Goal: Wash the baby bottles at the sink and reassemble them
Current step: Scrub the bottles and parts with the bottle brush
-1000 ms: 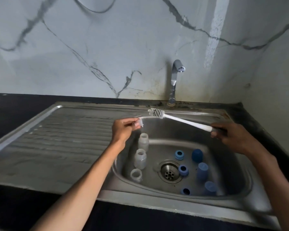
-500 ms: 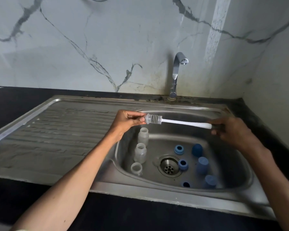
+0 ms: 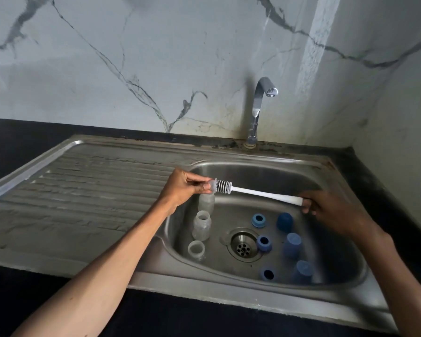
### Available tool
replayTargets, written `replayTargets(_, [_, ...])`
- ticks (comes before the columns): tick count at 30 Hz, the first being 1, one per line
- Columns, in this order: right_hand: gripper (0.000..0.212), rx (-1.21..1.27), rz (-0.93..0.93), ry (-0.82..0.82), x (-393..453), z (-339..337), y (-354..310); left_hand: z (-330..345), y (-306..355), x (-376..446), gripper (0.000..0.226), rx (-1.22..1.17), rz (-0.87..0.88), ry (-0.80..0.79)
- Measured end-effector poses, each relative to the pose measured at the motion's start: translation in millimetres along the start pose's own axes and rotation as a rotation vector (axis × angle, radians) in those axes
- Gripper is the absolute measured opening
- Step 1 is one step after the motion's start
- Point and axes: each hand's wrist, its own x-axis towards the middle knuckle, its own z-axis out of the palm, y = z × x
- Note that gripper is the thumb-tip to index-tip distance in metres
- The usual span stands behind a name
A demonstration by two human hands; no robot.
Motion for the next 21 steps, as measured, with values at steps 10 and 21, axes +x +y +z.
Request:
replayTargets(10, [0.029, 0.139, 0.067, 0.238, 2, 5, -6, 5, 14, -2, 0.025, -0.034, 0.044, 0.114])
replayTargets(21, [0.036, 0.146, -0.103, 0.486, 1, 12, -3, 5, 7, 2, 0.014, -0.074, -0.034, 0.07])
